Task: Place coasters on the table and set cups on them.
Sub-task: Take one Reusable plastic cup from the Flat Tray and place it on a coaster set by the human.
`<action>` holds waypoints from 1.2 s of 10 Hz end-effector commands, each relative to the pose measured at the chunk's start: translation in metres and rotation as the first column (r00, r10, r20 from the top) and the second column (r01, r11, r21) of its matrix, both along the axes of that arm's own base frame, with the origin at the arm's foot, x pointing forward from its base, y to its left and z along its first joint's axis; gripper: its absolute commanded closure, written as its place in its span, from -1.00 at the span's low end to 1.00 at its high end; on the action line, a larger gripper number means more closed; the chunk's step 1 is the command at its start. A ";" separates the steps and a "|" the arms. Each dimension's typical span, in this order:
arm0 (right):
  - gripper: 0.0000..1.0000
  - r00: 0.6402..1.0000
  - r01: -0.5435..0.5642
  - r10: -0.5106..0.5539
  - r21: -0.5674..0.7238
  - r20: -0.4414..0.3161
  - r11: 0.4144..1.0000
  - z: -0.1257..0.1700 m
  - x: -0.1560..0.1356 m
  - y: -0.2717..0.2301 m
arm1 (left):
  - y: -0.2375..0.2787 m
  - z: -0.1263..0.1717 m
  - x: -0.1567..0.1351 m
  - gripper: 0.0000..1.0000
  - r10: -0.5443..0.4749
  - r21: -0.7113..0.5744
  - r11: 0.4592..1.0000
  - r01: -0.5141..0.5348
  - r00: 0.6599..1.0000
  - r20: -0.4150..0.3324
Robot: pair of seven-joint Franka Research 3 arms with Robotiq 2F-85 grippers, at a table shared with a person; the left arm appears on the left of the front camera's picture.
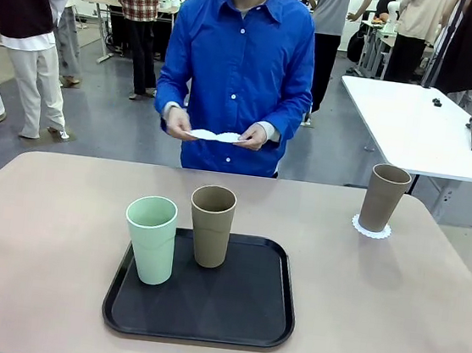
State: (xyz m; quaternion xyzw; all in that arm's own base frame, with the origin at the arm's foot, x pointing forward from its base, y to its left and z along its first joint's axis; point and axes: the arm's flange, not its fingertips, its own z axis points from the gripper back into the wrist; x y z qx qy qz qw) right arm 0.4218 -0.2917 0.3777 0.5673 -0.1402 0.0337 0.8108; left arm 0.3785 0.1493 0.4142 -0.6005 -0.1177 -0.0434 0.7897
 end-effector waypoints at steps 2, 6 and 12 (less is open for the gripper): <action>-1.00 1.000 0.001 -0.001 -0.003 -0.003 1.000 0.000 0.000 -0.001 | 0.001 0.001 -0.001 -1.00 -0.002 -0.007 1.000 0.002 1.000 0.010; -1.00 1.000 0.001 -0.001 -0.003 -0.003 1.000 0.000 0.000 -0.001 | 0.001 0.001 -0.001 -1.00 -0.002 -0.007 1.000 0.002 1.000 0.010; -1.00 1.000 0.001 -0.001 -0.003 -0.003 1.000 0.000 0.000 -0.001 | 0.001 0.001 -0.001 -1.00 -0.002 -0.007 1.000 0.002 1.000 0.010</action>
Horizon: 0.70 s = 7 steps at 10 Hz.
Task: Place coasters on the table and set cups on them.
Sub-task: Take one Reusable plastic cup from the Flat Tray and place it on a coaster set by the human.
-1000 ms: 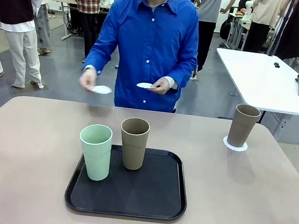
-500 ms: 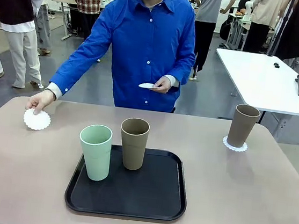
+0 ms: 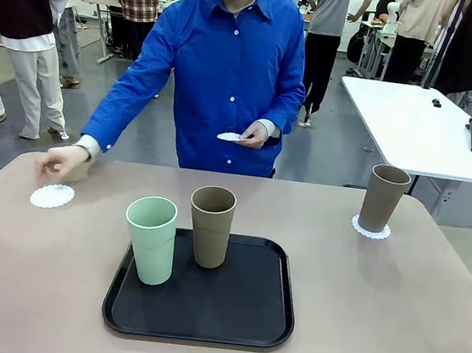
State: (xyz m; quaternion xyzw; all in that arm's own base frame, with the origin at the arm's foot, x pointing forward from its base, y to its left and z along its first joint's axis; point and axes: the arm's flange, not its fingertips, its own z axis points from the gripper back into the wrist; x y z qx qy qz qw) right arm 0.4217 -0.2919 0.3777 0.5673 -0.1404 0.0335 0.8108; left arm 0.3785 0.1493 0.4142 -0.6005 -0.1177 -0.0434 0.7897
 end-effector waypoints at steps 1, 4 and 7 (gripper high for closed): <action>-1.00 1.000 0.001 -0.001 -0.003 -0.003 1.000 0.000 0.000 0.000 | 0.001 0.001 -0.001 -1.00 -0.002 -0.007 1.000 0.002 1.000 0.010; -1.00 1.000 0.001 -0.001 -0.003 -0.003 1.000 0.000 0.000 0.000 | 0.001 0.001 -0.001 -1.00 -0.002 -0.007 1.000 0.002 1.000 0.010; -1.00 1.000 0.001 -0.001 -0.003 -0.003 1.000 0.000 0.000 0.000 | 0.001 0.001 -0.001 -1.00 -0.002 -0.007 1.000 0.002 1.000 0.010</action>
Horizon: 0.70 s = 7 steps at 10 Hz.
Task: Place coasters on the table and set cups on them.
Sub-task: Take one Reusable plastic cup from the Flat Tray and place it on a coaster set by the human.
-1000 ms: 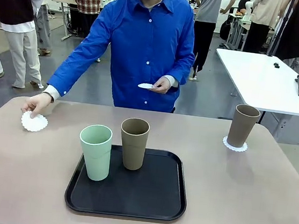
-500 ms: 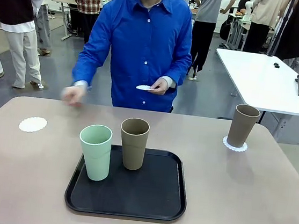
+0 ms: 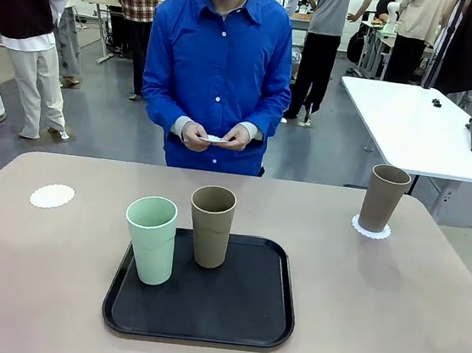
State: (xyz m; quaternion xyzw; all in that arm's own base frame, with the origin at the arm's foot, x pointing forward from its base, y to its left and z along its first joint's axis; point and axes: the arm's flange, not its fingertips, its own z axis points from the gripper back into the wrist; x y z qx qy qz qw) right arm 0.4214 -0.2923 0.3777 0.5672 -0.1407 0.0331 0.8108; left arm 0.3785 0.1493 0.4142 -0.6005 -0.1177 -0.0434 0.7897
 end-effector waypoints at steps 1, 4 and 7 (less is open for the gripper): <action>-1.00 1.000 -0.001 0.001 -0.003 -0.003 1.000 0.000 0.000 0.000 | 0.000 0.000 0.000 -1.00 0.000 0.000 1.000 0.000 1.000 0.000; -1.00 1.000 -0.001 0.001 -0.003 -0.003 1.000 0.000 0.000 0.000 | -0.029 0.060 0.017 -1.00 -0.280 0.280 0.933 0.227 0.945 0.168; -1.00 1.000 -0.001 0.001 -0.003 -0.003 1.000 0.000 0.000 0.000 | -0.107 0.111 0.024 -1.00 -0.573 0.651 0.686 0.326 0.793 0.207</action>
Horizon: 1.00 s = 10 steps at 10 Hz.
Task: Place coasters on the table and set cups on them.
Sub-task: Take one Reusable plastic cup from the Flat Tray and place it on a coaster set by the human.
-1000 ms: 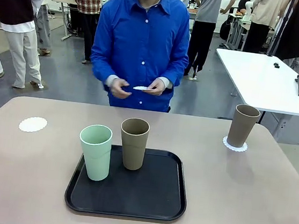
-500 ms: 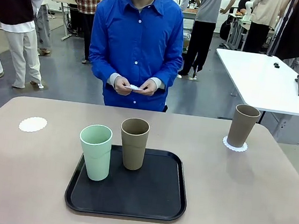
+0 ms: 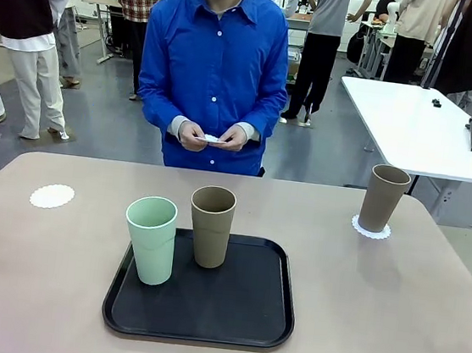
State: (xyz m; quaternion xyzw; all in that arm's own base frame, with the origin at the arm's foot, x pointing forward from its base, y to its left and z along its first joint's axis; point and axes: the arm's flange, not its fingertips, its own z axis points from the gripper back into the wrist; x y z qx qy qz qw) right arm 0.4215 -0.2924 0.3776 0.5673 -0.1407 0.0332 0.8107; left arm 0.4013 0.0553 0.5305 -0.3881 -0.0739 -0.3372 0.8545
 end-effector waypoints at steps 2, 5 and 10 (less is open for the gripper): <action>-1.00 1.000 0.000 0.000 -0.004 -0.003 1.000 0.000 0.000 0.000 | -0.065 0.008 -0.006 -1.00 -0.211 0.291 0.947 0.136 0.946 0.246; -1.00 1.000 0.000 0.000 -0.004 -0.003 1.000 0.000 0.000 0.000 | -0.122 -0.001 -0.003 -1.00 -0.350 0.467 0.868 0.168 0.874 0.336; -1.00 1.000 0.000 0.000 -0.004 -0.003 1.000 0.000 0.000 0.000 | -0.166 -0.053 0.010 -1.00 -0.529 0.555 0.768 0.320 0.804 0.270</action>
